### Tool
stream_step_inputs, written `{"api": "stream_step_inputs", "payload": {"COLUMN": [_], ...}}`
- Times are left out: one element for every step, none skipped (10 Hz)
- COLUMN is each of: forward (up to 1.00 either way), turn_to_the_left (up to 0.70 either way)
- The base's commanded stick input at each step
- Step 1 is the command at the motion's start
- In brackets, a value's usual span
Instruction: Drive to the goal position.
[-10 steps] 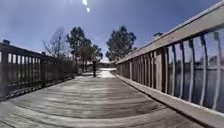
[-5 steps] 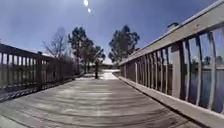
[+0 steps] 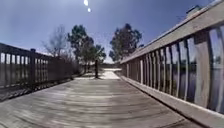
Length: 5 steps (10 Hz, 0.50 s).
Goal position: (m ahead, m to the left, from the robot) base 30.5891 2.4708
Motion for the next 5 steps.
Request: {"api": "stream_step_inputs", "payload": {"forward": [0.7, 0.7, 0.7, 0.7, 0.7], "turn_to_the_left": [0.0, 0.0, 0.0, 0.0, 0.0]}}
